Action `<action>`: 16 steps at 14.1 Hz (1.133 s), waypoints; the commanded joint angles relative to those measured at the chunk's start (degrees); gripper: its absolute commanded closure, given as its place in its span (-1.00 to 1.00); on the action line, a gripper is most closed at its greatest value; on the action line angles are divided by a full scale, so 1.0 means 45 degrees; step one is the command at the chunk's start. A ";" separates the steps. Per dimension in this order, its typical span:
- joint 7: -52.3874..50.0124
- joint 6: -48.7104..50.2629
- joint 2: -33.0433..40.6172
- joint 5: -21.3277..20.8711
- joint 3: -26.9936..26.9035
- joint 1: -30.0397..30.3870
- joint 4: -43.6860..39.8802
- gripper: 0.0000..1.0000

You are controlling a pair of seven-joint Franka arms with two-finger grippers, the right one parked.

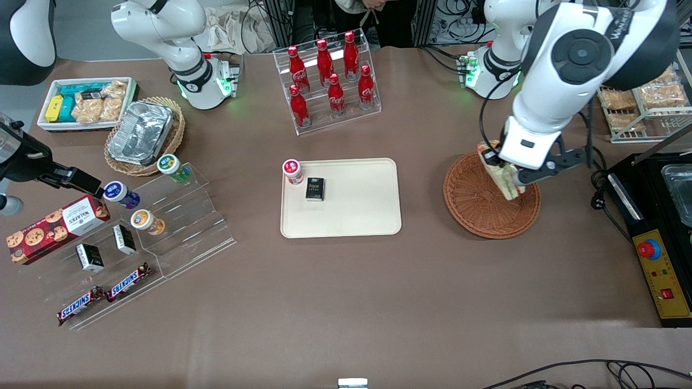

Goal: Place sandwich from basket to tray
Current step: 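Lift the sandwich and carry it toward the white tray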

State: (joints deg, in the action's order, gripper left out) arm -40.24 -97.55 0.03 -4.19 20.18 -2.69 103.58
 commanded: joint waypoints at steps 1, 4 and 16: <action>0.0561 -0.0468 -0.0804 0.0110 -0.0032 -0.0846 -0.0342 1.00; 0.0388 -0.1365 -0.1489 0.0207 -0.0032 -0.1744 -0.0148 1.00; 0.0230 -0.6500 -0.5103 -0.0496 -0.0091 -0.4500 0.1139 1.00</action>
State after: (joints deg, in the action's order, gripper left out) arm -39.09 -122.47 -21.89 -5.62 20.47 -22.05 106.96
